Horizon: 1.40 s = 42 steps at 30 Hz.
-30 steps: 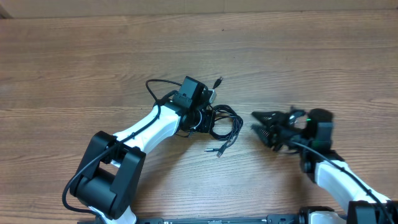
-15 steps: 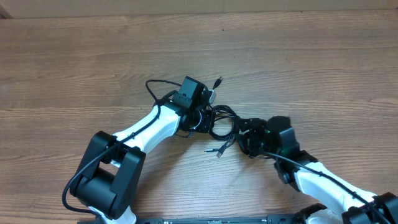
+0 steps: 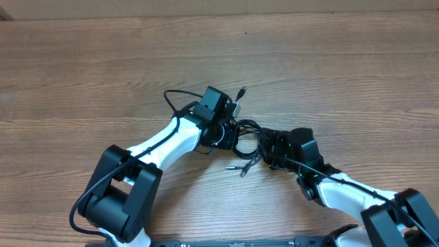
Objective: Untangle cables
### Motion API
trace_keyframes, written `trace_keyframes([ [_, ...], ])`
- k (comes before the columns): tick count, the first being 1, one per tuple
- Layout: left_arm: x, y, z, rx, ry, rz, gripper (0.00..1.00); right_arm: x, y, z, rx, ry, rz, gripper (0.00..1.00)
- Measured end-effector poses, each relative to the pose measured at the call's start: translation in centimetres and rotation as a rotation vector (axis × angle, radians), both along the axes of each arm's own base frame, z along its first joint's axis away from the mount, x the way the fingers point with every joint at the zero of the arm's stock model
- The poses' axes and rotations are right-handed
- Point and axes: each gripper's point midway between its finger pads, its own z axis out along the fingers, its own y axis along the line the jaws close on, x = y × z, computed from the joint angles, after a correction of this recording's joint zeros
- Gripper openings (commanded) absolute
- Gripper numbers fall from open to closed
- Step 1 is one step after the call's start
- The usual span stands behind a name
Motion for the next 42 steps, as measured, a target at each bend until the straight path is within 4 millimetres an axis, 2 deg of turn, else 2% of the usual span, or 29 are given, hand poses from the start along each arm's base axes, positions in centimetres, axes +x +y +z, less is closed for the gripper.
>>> trace_keyframes([
  [3,-0.2,-0.1,0.0,-0.004,0.01,0.001,0.04,0.1,0.0,-0.5,0.004,0.011,-0.009,0.41],
  [9,-0.7,-0.5,0.0,-0.012,0.026,-0.01,0.04,0.7,0.1,0.1,0.021,-0.017,-0.022,0.37],
  [17,-1.6,-1.3,0.0,-0.012,0.033,-0.038,0.04,0.6,0.1,0.0,0.033,-0.003,-0.036,0.18],
  [20,-1.6,-1.3,0.0,-0.012,0.033,-0.039,0.04,0.3,-0.1,-0.4,0.024,0.02,-0.038,0.04],
  [25,-1.7,-1.2,0.0,-0.01,0.036,-0.038,0.04,-0.2,-0.1,-0.9,0.016,0.047,-0.031,0.04],
  [29,-1.6,-1.2,0.0,-0.011,0.032,-0.038,0.04,-0.2,0.5,-0.5,0.024,0.025,0.011,0.04],
  [35,0.1,-1.4,0.5,-0.04,-0.027,-0.019,0.04,0.2,1.2,0.6,-0.006,-0.07,0.105,0.04],
  [39,1.3,-0.3,0.6,-0.044,-0.034,0.019,0.04,0.3,1.4,2.0,-0.04,-0.153,0.174,0.04],
  [42,2.2,0.9,0.6,-0.045,-0.035,0.057,0.04,0.7,1.1,4.1,-0.052,-0.242,0.214,0.04],
])
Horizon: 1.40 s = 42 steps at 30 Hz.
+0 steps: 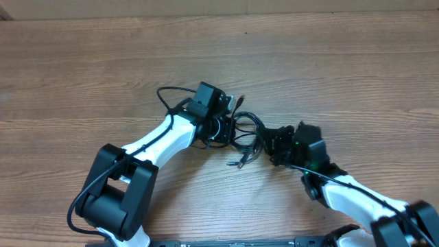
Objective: Untangle cables
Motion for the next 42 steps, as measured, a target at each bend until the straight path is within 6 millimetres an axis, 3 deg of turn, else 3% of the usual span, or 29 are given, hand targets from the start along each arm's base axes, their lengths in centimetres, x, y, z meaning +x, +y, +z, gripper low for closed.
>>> trace_keyframes([
  [5,0.6,0.4,0.2,-0.012,-0.005,0.02,0.04,0.8,-2.3,4.1,-0.006,-0.143,0.002,0.04],
  [7,0.6,0.3,0.3,-0.016,-0.006,0.019,0.04,0.8,-3.2,4.8,-0.016,-0.163,-0.008,0.04],
  [10,0.6,0.4,0.2,-0.01,-0.004,0.021,0.04,0.9,-5.6,6.1,-0.042,-0.201,-0.054,0.04],
  [14,0.7,1.0,-0.2,0.027,-0.004,0.036,0.04,1.7,-9.1,9.2,-0.049,-0.309,-0.147,0.04],
  [18,0.8,1.2,-0.3,0.037,-0.009,0.041,0.05,1.9,-12.2,10.4,-0.046,-0.344,-0.208,0.05],
  [20,0.8,1.2,-0.3,0.038,-0.009,0.042,0.04,1.7,-12.6,10.1,-0.048,-0.331,-0.202,0.12],
  [25,0.8,1.2,-0.3,0.04,-0.01,0.042,0.04,0.5,-10.7,8.2,-0.074,-0.277,-0.092,0.39],
  [28,0.7,1.1,-0.3,0.043,-0.012,0.037,0.05,-0.4,-8.5,7.5,-0.088,-0.263,-0.009,0.62],
  [31,0.5,0.8,-0.3,0.047,-0.014,0.03,0.05,-1.1,-6.1,7.4,-0.095,-0.267,0.059,0.75],
  [37,0.2,0.3,-0.4,0.052,-0.018,0.016,0.04,-3.2,-1.3,4.6,-0.044,-0.089,0.089,0.72],
  [42,0.1,0.4,-0.4,0.052,-0.017,0.015,0.04,-2.9,0.9,2.6,-0.015,-0.012,0.046,0.69],
])
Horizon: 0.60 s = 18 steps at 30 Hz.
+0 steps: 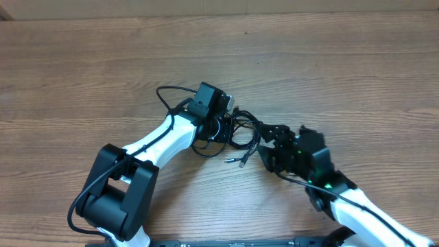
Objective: Untangle cables
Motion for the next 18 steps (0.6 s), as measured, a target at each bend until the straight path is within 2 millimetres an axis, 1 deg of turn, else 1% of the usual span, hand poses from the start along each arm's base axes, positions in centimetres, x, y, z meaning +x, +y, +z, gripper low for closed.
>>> trace_keyframes([
  [3,-0.1,0.0,0.0,0.001,0.004,-0.001,0.04,1.2,0.3,-1.5,0.025,0.039,-0.059,0.63],
  [5,-0.3,0.1,-0.1,0.003,0.012,-0.002,0.04,1.8,0.4,-2.1,0.046,0.049,-0.088,0.61],
  [7,-0.4,0.1,-0.2,0.005,0.019,-0.003,0.04,2.5,0.4,-2.7,0.059,0.057,-0.114,0.61],
  [9,-0.6,0.0,-0.2,0.008,0.022,-0.006,0.04,2.7,0.4,-3.7,0.061,0.079,-0.13,0.61],
  [12,-0.9,-0.3,-0.2,0.008,0.023,-0.018,0.04,2.9,0.2,-5.8,0.035,0.135,-0.158,0.6],
  [16,-1.4,-1.0,-0.2,0.009,0.022,-0.038,0.04,3.9,0.4,-5.7,0.036,0.137,-0.177,0.55],
  [18,-1.6,-1.2,-0.2,0.009,0.023,-0.048,0.04,4.4,0.4,-5.4,0.032,0.132,-0.188,0.51],
])
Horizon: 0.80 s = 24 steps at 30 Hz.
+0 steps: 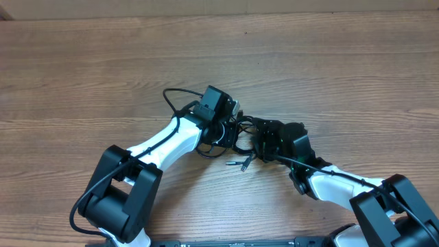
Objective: Untangle cables
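Observation:
A knot of thin black cables lies at the table's middle, between the two arms. Two loose plug ends stick out just in front of it. My left gripper points down into the left side of the knot, its fingers hidden under the wrist housing. My right gripper reaches in from the right and sits against the knot's right side. Whether either jaw is shut on a cable does not show from above.
The wooden table stretches bare all round the knot. A black lead of the left arm loops out at its wrist. Both arm bases stand at the near edge.
My right gripper has moved left and slightly back, now close against the knot. My left wrist has shifted a little right and toward the front. The plug ends stay in front of the knot.
At first both grippers were at the knot, left and right of it. Then the left wrist was farther back and left, with the knot stretched slightly. Then the right gripper stood off lower right. Now both are pressed close to the knot again.

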### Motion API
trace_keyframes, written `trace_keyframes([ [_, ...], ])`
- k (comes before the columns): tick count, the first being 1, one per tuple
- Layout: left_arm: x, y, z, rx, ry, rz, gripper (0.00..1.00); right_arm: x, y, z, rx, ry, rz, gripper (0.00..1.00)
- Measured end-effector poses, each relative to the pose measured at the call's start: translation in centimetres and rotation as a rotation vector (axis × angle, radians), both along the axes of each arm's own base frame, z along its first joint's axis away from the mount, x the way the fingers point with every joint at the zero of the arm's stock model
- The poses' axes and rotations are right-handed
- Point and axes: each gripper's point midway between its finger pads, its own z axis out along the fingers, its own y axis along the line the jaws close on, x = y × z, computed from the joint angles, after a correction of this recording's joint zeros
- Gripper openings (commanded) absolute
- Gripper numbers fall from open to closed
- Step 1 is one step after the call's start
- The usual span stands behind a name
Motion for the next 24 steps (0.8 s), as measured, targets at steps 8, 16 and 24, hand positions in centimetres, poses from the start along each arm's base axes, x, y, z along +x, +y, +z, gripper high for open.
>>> trace_keyframes([
  [8,-0.4,-0.2,-0.1,0.002,0.01,-0.008,0.04,-0.3,-1.2,-1.6,-0.064,0.068,-0.047,0.35],
  [16,-0.6,-0.2,-0.1,0.0,0.021,-0.011,0.04,-0.8,-1.8,-2.4,-0.098,0.102,-0.063,0.28],
  [24,-0.9,-0.2,-0.1,-0.006,0.033,-0.016,0.04,-0.7,-1.9,-2.4,-0.087,0.112,-0.082,0.29],
])
